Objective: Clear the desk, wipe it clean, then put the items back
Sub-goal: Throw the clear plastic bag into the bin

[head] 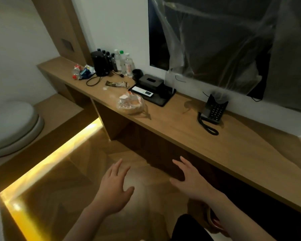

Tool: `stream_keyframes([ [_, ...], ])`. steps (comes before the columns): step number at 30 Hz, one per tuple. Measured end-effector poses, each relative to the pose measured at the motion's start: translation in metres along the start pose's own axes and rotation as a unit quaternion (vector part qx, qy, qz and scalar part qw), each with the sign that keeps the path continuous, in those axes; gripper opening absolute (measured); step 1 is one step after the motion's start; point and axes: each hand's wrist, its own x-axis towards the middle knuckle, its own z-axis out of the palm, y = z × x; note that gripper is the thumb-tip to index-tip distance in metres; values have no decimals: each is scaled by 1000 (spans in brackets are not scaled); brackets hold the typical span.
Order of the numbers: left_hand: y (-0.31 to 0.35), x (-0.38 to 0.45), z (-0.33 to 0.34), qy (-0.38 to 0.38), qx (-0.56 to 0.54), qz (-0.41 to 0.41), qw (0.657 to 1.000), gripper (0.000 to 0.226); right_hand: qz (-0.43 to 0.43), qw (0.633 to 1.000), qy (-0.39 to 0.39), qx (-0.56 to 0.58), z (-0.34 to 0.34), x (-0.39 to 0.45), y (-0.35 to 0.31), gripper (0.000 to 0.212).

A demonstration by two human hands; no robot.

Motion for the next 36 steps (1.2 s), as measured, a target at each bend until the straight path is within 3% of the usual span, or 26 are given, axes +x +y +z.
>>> stream_keyframes([
  [8,-43,50,-62,23,-1,-5,1000,76,-15,999,27,10,1,53,-65,74],
  [17,-78,151,-120,27,-8,-38,999,76,-28,999,21,16,-24,179,-128,74],
  [23,-97,229,-160,10,-6,-56,998,76,-15,998,-26,47,-47,259,-155,76],
  [27,-100,286,-179,12,-17,-42,999,75,-28,998,-15,49,-74,313,-160,76],
  [36,-122,398,-199,-19,-40,-16,999,76,39,996,13,85,-90,391,-162,79],
])
